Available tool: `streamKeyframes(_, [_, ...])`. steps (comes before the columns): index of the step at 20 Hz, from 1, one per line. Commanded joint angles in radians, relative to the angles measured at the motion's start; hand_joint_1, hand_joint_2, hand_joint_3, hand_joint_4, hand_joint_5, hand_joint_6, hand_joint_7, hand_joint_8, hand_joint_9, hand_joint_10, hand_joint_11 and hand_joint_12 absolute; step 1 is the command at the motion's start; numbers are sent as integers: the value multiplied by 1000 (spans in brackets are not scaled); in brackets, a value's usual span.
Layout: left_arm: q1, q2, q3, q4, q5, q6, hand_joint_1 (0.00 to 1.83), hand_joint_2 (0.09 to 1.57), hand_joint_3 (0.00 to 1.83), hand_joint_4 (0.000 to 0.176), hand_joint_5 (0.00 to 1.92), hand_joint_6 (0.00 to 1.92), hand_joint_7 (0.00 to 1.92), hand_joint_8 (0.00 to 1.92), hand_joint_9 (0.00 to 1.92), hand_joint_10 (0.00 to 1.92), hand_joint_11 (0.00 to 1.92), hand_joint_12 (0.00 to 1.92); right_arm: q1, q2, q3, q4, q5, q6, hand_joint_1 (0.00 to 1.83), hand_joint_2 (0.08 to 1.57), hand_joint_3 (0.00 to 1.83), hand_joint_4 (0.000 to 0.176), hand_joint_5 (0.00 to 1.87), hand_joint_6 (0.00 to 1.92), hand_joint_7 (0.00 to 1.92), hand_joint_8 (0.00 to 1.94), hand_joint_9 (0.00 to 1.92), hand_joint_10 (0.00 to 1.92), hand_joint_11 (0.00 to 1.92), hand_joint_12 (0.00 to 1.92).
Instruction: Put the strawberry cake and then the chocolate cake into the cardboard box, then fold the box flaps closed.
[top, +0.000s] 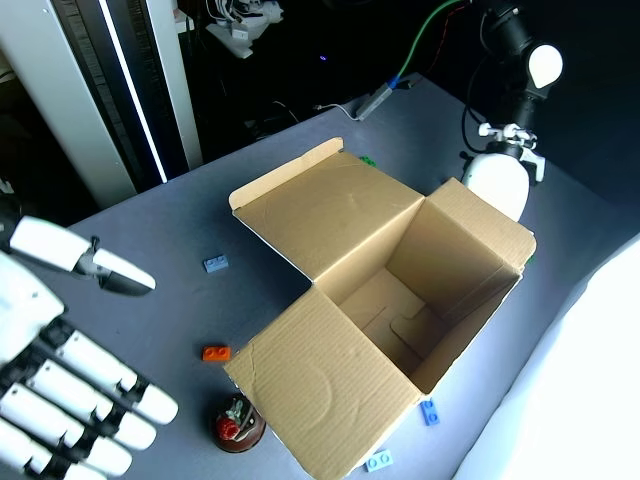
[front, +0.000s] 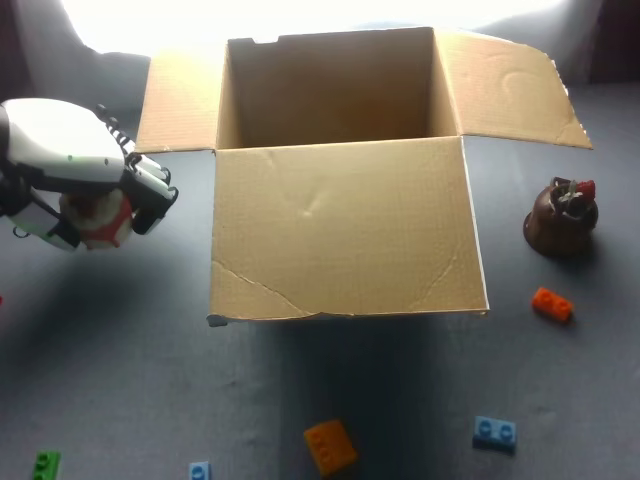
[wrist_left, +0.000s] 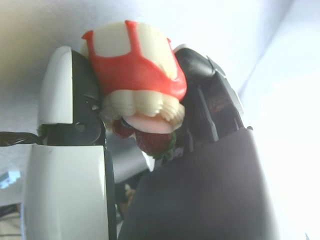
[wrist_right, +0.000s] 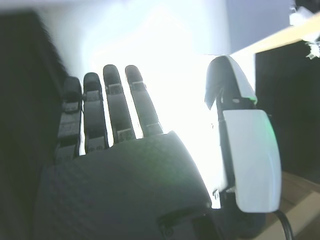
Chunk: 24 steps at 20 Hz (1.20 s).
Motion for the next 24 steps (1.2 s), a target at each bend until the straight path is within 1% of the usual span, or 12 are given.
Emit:
streamKeyframes(1, [-16,21,10,-53,-17,-6,1444,1320,6,0,436,1274,462,1692,559,1814,455,1921,12,8,3,-19,105,9,67,1187,1,0,149,3,164,1,124,4,0,259])
streamKeyframes(3, [-44,31,24,-27,-40,-40,1443,1322,5,0,440,1280,459,1694,560,1817,463,1921,15,9,5,-19,111,34,78,1188,1,0,156,5,174,5,133,8,0,266])
streamKeyframes(4, [-62,33,30,-9,-50,-54,1445,1313,0,0,457,1234,479,1668,576,1793,464,1921,15,9,8,-19,106,46,65,1187,0,0,156,4,176,3,143,9,0,286])
streamKeyframes(5, [-78,37,38,6,-62,-71,1331,1328,5,0,566,1333,486,1758,584,1842,468,1921,17,7,11,-19,103,65,62,1187,0,0,151,2,177,2,141,6,0,252])
streamKeyframes(6, [-93,42,42,21,-70,-87,1307,1336,6,0,587,1354,477,1788,577,1867,480,1921,21,2,15,-19,97,72,61,1188,0,0,149,0,174,0,131,2,0,207])
streamKeyframes(8, [-120,53,49,51,-79,-108,1290,1344,6,0,557,1419,486,1790,571,1861,472,1921,27,-3,17,-19,84,70,55,1192,2,0,149,0,180,0,127,0,0,215])
streamKeyframes(10, [-162,74,44,87,-88,-116,1285,1346,5,0,558,1438,483,1780,568,1857,463,1921,28,-3,17,-19,80,70,70,1189,0,0,156,3,189,2,139,4,0,256])
streamKeyframes(11, [-185,80,43,102,-92,-117,1286,1347,4,0,566,1427,472,1790,567,1863,466,1921,27,-2,17,-19,80,70,63,1188,0,0,166,5,201,4,153,8,0,360])
streamKeyframes(14, [-265,96,53,155,-99,-117,1289,1346,1,0,560,1414,481,1795,571,1861,458,1921,27,-2,17,-19,83,64,33,1196,2,0,144,0,179,0,135,0,0,328])
streamKeyframes(15, [-279,97,58,159,-101,-118,1291,1346,1,0,562,1409,482,1797,569,1865,460,1921,27,-1,17,-19,84,64,23,1198,2,0,129,1,158,0,118,0,0,279])
streamKeyframes(20, [-384,107,66,223,-135,-150,1294,1341,0,0,573,1395,501,1771,572,1865,472,1921,28,0,17,-19,86,63,28,1195,0,0,146,5,178,2,138,6,0,370])
streamKeyframes(24, [-491,113,60,283,-145,-151,1291,1340,0,0,565,1419,503,1770,578,1839,461,1921,28,0,17,-19,88,61,0,1197,0,0,113,0,156,0,124,1,0,356])
